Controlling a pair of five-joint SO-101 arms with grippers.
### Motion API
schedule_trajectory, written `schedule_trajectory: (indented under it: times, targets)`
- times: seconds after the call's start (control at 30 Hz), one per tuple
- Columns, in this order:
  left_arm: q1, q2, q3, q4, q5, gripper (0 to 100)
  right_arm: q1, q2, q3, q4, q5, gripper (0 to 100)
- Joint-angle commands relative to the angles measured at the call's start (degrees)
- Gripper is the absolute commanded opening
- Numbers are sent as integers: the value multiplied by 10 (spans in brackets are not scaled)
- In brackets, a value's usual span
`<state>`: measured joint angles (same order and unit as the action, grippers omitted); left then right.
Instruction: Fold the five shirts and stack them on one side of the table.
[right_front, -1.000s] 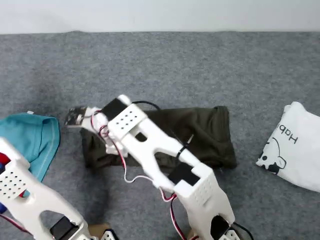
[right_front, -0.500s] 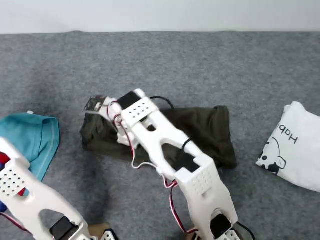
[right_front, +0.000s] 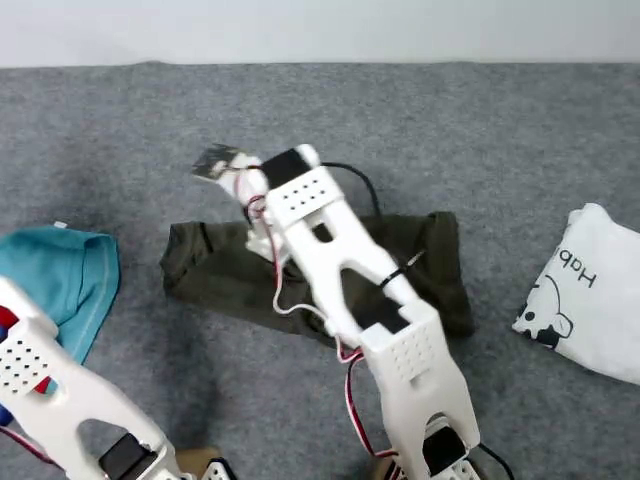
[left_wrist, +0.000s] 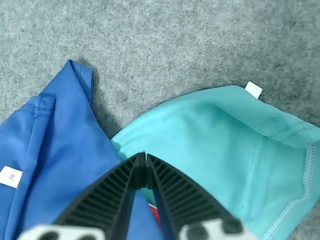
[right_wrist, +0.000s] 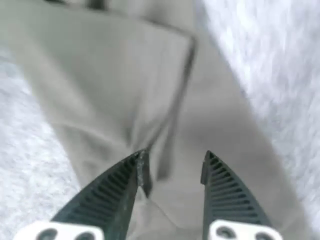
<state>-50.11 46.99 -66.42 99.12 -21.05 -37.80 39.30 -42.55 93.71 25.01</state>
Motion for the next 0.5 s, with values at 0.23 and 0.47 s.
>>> schedule_trajectory:
  times: [0.23, 0.47]
  targets:
    - [4, -8, -8, -4, -5, 8, -62, 73, -40, -58, -4, 6]
    - [3, -8, -8, -4, -5, 8, -100, 113, -40, -58, -3, 10]
